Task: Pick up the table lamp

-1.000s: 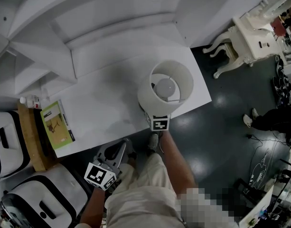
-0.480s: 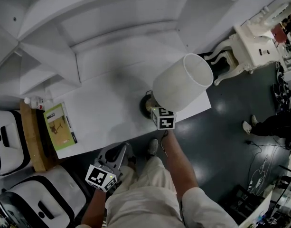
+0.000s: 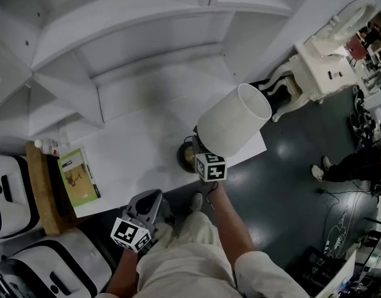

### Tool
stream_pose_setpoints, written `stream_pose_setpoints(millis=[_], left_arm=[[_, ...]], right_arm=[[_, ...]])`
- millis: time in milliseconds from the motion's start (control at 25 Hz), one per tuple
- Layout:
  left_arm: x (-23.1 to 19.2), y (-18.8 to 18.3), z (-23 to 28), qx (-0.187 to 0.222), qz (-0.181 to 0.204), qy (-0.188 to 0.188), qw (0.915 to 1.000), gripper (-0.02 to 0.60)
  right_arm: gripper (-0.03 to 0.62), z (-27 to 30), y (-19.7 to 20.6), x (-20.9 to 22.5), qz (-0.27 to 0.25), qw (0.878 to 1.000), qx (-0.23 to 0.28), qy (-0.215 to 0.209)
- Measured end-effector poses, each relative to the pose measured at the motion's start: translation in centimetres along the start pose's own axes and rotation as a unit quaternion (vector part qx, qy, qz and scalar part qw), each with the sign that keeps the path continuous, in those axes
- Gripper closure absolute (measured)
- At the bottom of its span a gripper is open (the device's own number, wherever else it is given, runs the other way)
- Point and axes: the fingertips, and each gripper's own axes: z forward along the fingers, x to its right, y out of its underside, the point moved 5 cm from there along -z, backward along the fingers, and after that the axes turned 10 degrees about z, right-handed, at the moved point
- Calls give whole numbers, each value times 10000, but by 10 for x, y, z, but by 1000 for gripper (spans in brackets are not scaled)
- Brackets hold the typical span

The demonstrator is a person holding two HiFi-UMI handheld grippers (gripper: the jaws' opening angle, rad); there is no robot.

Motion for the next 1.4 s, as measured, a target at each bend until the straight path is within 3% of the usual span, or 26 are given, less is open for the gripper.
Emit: stream_pose_setpoints(millis=[400,800,1120,1400], left_arm=[[-5,-33,-10,369,200,116,9990,572],[-9,-59,-43,758,349,249,9962,572],[0,-62,-72,890,563,307,9940,572],[28,-50,-91,896,514,120,9946,572]], right_arm=[[553,-54,-18,-37,58,9998,-111,-158],[552,-126,-38,-98,-225,9975,462,-493],[553,-181,-30,-141,-597,9924,860,-646],[553,-223,3,-142,-766,9908,863,-711]])
